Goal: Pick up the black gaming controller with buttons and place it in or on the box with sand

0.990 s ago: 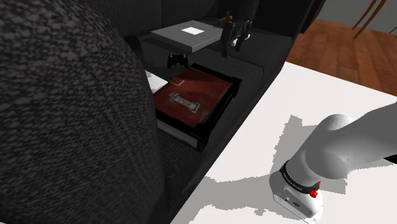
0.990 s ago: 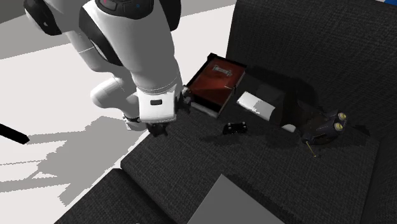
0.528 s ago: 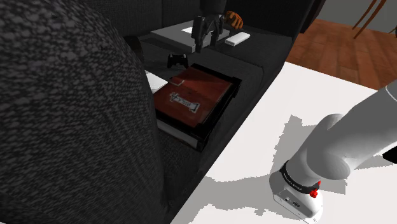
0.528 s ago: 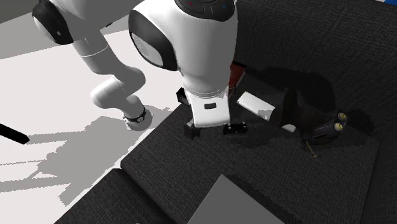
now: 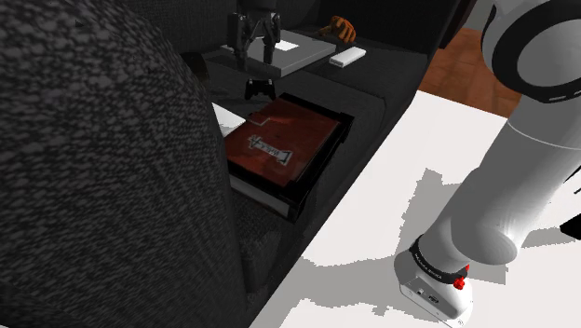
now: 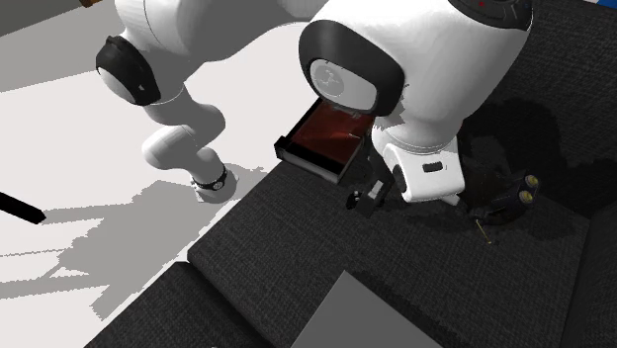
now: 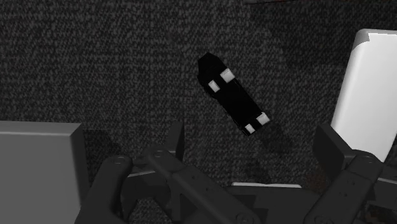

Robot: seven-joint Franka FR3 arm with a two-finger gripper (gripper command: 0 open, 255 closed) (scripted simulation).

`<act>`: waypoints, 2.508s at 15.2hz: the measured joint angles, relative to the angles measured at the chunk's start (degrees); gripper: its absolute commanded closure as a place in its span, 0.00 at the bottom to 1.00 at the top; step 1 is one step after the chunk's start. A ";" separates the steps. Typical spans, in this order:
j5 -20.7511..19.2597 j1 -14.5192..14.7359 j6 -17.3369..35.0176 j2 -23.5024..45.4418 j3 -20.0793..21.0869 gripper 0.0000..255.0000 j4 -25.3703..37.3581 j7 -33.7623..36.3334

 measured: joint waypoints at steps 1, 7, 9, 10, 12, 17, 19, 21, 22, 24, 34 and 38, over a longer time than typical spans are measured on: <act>-0.12 0.24 0.19 1.00 0.17 0.00 0.69 0.19; 0.12 0.40 4.99 -0.13 0.32 0.00 -5.30 0.01; 0.17 0.38 5.90 -0.42 0.32 0.00 -6.49 -0.08; 0.18 0.39 6.11 -0.49 0.33 0.00 -6.76 -0.09; 0.19 0.38 6.28 -0.55 0.32 0.00 -6.98 -0.11; 0.19 0.38 6.32 -0.56 0.32 1.00 -7.03 -0.11; 0.19 0.38 6.32 -0.56 0.32 1.00 -7.03 -0.11; 0.19 0.38 6.32 -0.56 0.32 1.00 -7.03 -0.11; 0.19 0.38 6.32 -0.56 0.32 1.00 -7.03 -0.11; 0.19 0.38 6.32 -0.56 0.32 1.00 -7.03 -0.11; -0.26 0.65 -0.91 2.10 0.45 1.00 2.90 0.75; -0.57 0.96 -4.70 3.91 0.61 1.00 8.50 1.37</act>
